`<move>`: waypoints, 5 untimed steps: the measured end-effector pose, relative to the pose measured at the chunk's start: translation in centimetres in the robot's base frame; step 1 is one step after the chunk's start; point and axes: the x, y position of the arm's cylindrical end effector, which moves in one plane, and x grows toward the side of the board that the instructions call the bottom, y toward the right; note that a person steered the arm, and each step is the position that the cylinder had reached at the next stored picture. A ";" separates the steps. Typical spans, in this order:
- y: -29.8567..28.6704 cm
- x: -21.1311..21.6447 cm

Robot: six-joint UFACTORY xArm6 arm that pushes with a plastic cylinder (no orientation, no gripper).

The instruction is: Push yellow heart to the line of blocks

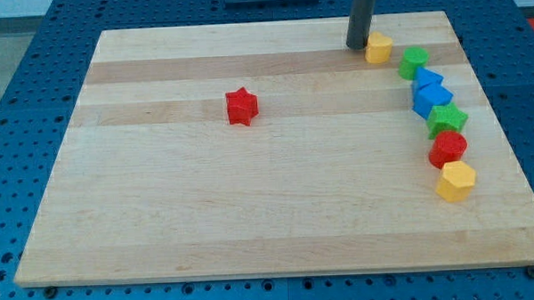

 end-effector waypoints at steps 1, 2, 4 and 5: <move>0.0 0.7; 0.0 1.2; -0.2 1.9; -0.2 2.0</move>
